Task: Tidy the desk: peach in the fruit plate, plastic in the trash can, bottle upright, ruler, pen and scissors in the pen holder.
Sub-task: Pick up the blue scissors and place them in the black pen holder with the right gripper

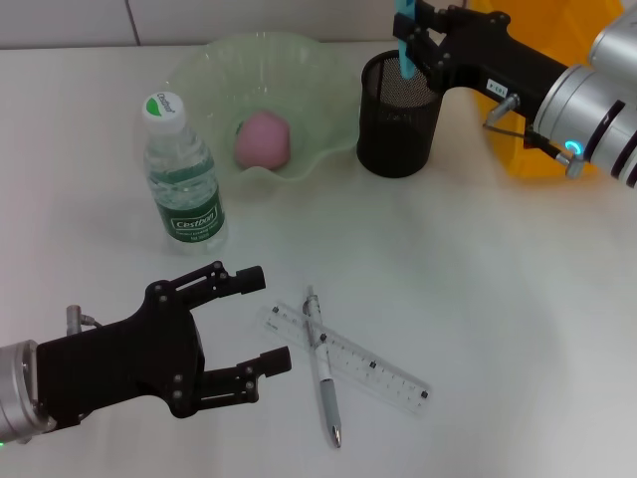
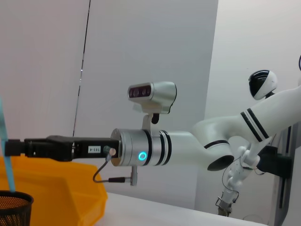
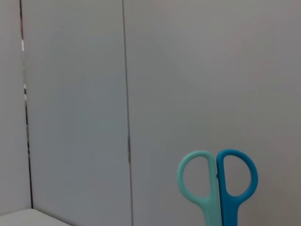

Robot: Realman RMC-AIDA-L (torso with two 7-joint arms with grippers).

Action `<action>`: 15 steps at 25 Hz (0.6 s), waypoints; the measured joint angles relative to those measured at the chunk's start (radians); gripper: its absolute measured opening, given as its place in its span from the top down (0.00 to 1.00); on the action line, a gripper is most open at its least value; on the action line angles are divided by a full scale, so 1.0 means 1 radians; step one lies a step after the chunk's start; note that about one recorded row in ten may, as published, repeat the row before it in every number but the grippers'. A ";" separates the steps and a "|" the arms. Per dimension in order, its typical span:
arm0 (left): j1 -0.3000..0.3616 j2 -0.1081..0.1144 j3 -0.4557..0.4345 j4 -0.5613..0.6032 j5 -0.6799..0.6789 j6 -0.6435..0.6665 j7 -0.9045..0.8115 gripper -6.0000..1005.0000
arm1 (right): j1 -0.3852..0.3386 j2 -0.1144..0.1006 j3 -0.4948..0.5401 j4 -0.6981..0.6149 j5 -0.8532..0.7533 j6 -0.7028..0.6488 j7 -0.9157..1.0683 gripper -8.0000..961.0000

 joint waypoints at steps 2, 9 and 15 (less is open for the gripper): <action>0.000 0.000 0.000 0.000 0.000 0.000 0.000 0.17 | 0.000 0.000 0.001 0.014 0.007 0.009 -0.005 0.65; 0.001 0.001 -0.007 0.001 0.000 0.012 0.000 0.17 | -0.009 0.002 -0.010 0.035 0.025 0.015 -0.011 0.63; 0.003 0.002 -0.008 0.006 0.000 0.016 0.000 0.17 | -0.019 0.002 -0.009 0.037 0.025 0.005 -0.011 0.61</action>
